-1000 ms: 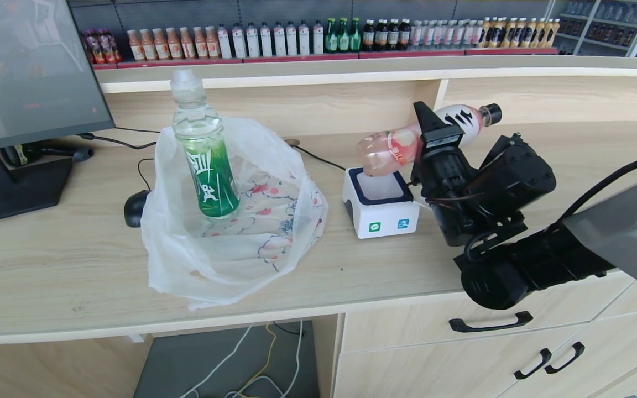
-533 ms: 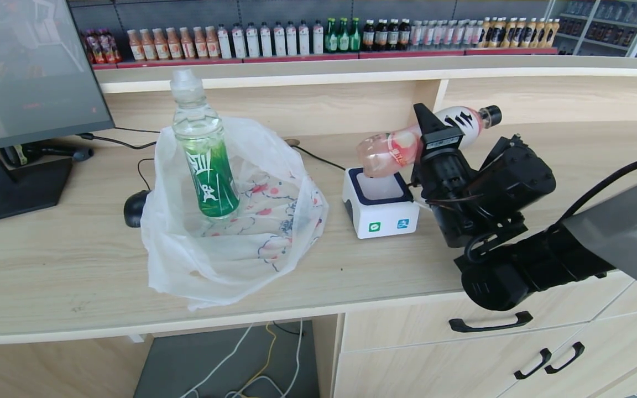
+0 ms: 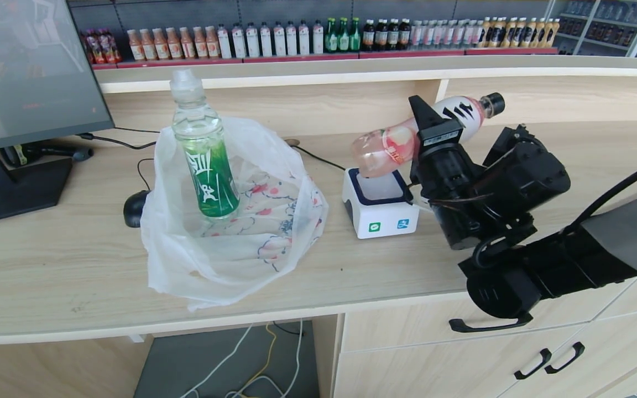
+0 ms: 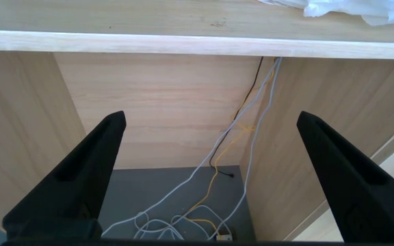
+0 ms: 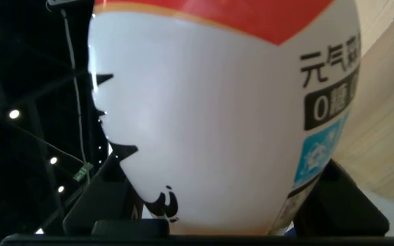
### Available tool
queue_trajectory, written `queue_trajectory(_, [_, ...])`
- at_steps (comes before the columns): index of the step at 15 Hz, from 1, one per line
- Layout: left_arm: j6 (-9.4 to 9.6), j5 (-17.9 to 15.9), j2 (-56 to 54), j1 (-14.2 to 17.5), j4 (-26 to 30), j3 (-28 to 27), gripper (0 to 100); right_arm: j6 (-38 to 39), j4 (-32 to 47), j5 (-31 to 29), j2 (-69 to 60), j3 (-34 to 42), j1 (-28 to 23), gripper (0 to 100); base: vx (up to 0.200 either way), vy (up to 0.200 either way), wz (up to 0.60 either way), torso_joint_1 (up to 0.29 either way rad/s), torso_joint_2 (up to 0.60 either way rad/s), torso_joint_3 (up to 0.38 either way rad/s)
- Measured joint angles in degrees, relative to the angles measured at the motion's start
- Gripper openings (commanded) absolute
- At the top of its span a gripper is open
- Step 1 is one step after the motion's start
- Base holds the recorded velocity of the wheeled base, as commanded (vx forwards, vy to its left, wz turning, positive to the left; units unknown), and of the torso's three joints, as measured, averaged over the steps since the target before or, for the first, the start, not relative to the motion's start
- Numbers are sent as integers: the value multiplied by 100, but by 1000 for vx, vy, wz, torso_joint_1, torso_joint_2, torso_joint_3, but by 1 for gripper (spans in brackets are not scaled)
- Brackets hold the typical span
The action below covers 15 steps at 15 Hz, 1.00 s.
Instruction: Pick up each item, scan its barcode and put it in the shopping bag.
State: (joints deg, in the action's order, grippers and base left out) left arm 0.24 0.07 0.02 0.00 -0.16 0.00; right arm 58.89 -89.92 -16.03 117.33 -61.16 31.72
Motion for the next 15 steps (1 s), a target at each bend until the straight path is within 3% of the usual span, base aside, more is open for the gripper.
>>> queue_trajectory(7, [2, -2, 0, 0, 0, 0, 100, -2137, -11, 646, -877, 435, 1174, 0, 0, 0, 0, 0, 0, 0])
queue_trajectory(11, [5, -2, 0, 0, 0, 0, 100, -3834, 0, 1420, -1273, 1229, 1497, 0, 0, 0, 0, 0, 0, 0])
queue_trajectory(15, [41, -5, 0, 0, 0, 0, 100, -5293, 1, 1530, -1452, 1921, 1582, 0, 0, 0, 0, 0, 0, 0])
